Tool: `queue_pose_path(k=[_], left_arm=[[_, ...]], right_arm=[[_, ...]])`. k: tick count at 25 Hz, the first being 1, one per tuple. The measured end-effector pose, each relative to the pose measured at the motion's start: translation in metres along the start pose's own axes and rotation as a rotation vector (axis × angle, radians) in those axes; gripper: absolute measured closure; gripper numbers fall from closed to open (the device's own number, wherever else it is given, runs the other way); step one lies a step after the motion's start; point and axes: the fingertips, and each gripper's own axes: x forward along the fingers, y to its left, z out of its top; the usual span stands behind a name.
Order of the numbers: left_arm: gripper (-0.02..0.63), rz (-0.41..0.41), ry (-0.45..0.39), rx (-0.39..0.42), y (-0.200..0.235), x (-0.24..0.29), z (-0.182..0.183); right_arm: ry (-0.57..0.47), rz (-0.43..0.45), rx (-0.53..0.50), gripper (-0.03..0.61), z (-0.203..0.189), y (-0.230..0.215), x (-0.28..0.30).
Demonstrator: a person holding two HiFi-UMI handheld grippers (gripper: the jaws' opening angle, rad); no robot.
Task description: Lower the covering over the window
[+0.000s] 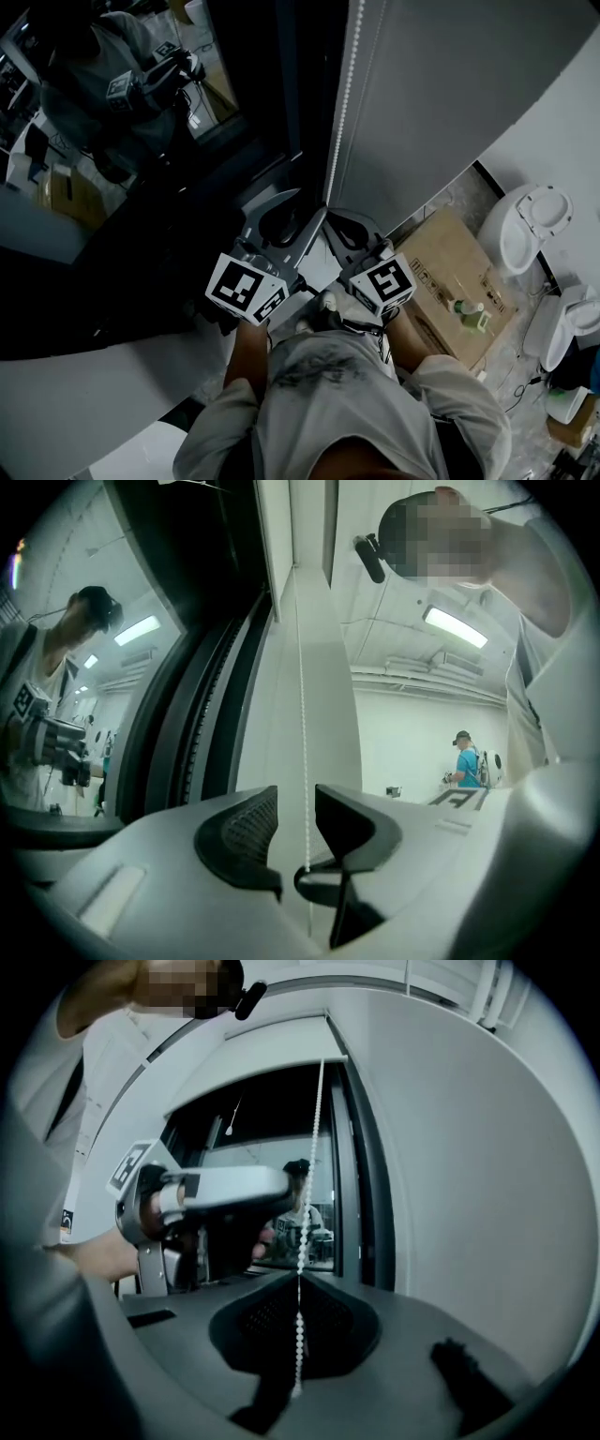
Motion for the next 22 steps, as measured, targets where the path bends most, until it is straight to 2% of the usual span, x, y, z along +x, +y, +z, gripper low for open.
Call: queue_pose_path(k=[8,9,12,15,22], left_arm=[[0.487,-0.042,-0.012,0.034,-0.009,0.020,0.012],[0.500,-0.041,-0.013,0.039,-0.009,0.021,0.012],[0.593,-0.043,-0.013,0.051,-0.011,0.021,0.012],[0.601,-0.067,-0.010,0.035,-0.015,0.021,0.011],[0.604,-0.058,-0.013,0.019,-0.011,0.014,0.010]], right_arm=[[0.050,0.010,0.039,0.560,-0.029,0.013,0.000],[0.052,0.010,0.042,0.560,-0.031,0.014,-0.001],[0.053,0.007,0.044,0.560,-0.032,0.015,-0.002],[0.058,-0.001,0.047,0.560,-0.031,0.015,-0.004],[0.074,-0.009,0.039,0.558,-0.035,0.016,-0.012]])
